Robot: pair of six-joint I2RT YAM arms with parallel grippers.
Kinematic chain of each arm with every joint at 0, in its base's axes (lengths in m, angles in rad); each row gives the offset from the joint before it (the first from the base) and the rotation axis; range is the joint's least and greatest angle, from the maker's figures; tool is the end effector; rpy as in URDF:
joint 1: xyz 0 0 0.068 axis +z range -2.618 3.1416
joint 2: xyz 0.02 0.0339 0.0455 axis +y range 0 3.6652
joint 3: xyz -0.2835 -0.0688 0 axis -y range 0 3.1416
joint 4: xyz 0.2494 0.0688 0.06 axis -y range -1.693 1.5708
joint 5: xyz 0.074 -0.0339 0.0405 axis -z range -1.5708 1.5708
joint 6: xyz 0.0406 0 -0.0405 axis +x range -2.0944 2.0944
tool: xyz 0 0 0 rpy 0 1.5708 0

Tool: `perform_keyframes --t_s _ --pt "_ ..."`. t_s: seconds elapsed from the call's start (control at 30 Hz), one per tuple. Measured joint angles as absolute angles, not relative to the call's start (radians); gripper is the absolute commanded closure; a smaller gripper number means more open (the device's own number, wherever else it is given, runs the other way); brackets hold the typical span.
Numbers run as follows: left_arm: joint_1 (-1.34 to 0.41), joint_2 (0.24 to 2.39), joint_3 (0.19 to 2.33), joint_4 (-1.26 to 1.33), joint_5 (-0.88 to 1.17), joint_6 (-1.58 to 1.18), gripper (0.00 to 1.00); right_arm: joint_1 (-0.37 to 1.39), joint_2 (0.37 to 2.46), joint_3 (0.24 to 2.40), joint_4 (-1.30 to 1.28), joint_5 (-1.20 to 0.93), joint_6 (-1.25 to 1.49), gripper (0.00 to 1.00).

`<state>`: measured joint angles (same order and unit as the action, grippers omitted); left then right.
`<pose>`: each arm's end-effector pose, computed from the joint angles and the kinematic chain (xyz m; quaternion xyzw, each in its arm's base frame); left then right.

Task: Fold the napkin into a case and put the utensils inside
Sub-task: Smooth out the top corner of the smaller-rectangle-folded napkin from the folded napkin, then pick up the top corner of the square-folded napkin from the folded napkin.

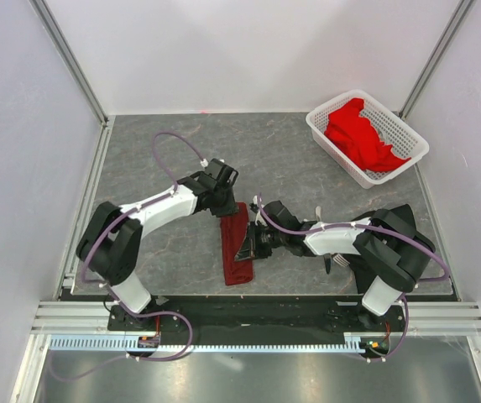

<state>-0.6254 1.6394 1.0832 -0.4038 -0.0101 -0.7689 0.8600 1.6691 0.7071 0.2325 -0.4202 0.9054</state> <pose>0.2829 -0.2038 0.2217 -0.0699 0.9512 -0.1893 0.2336 0.1978 0.2552 0.1513 -0.0649 0.8945 0.4294 0.1066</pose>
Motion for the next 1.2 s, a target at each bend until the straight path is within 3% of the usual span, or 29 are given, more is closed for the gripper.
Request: perform_keyframes --t_s 0.37,0.6,1.0,1.2 --pt "-0.546 1.798 1.124 -0.417 -0.015 -0.71 0.78 0.911 1.622 0.607 0.292 -0.401 0.93 0.87" --pt "-0.545 1.801 1.134 -0.418 -0.006 -0.685 0.75 0.914 1.65 0.579 0.334 -0.402 0.935 0.89" --pt "-0.545 1.558 1.111 -0.422 0.015 -0.667 0.74 0.921 1.459 0.675 0.056 -0.327 0.828 0.87" --pt "-0.545 1.471 1.04 -0.426 0.028 -0.669 0.74 0.921 1.483 0.724 0.049 -0.316 0.817 0.88"
